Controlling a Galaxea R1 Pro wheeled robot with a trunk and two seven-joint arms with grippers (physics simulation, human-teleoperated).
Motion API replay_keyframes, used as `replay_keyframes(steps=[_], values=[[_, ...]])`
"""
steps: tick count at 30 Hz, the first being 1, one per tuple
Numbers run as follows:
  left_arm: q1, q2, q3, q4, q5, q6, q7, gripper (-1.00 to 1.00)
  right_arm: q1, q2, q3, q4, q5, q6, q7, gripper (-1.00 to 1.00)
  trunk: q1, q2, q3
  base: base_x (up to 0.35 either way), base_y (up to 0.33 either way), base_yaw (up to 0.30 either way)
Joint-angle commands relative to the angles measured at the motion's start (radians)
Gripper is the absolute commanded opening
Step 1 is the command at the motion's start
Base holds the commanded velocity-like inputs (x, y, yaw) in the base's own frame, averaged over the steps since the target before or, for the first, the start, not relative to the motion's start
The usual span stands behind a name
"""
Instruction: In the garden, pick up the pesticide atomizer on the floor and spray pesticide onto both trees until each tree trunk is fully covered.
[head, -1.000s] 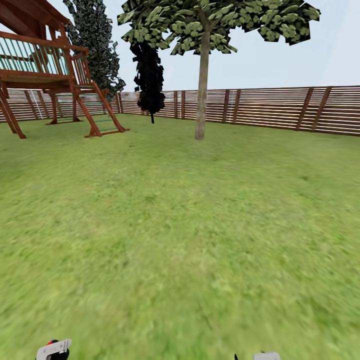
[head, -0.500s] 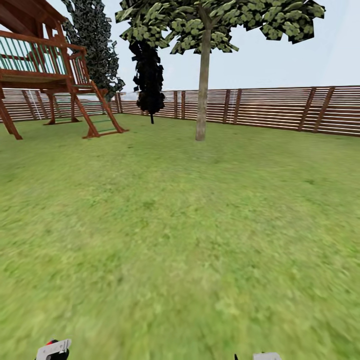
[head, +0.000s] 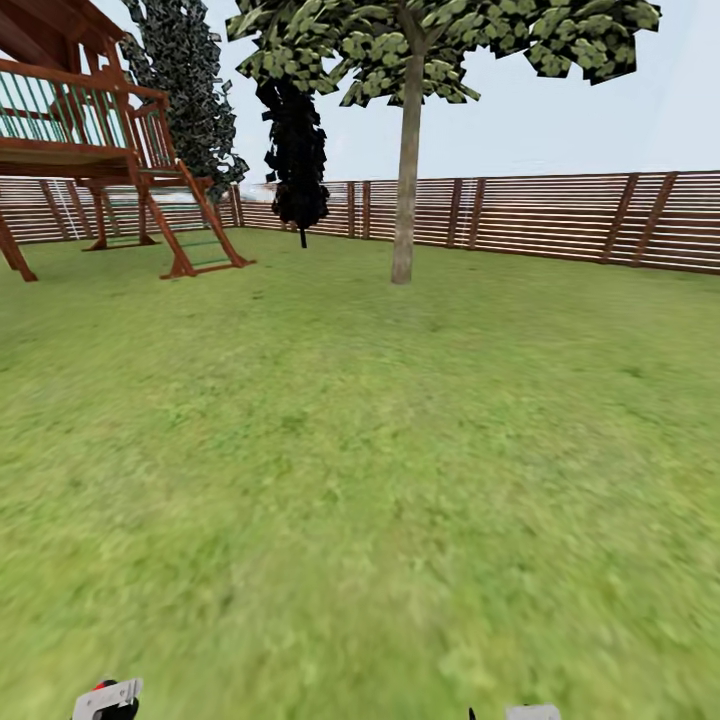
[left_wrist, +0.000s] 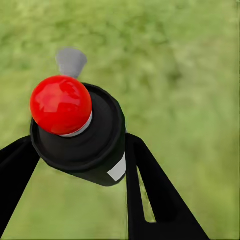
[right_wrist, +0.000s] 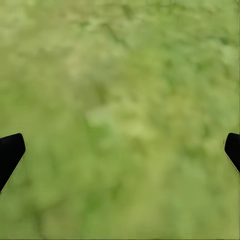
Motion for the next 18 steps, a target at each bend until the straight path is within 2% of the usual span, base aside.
replay_keyframes(steps=[1, 12, 16, 18], values=[[-0.001, 0.000, 0.004, 0.001, 0.011, -0.002, -0.011, -1.00, -0.001, 0.000, -0.002, 0.002, 0.011, -0.003, -0.008, 1.00, 0.000, 0.000, -0.001, 0.338, 0.000, 0.000], [-0.001, -0.009, 0.002, 0.005, 0.010, -0.002, -0.011, -1.00, -0.001, 0.002, -0.003, -0.019, 0.007, -0.009, -0.011, 1.00, 0.000, 0.000, -0.001, 0.338, 0.000, 0.000], [0.000, -0.011, 0.001, 0.006, 0.009, -0.003, -0.011, -1.00, -0.001, 0.010, -0.005, -0.125, 0.001, -0.009, -0.010, 1.00, 0.000, 0.000, -0.001, 0.338, 0.000, 0.000], [0.000, -0.011, 0.001, 0.006, 0.009, -0.003, -0.012, -1.00, -0.001, 0.039, -0.005, -0.203, -0.001, -0.004, -0.008, 1.00, 0.000, 0.000, -0.001, 0.338, 0.000, 0.000]])
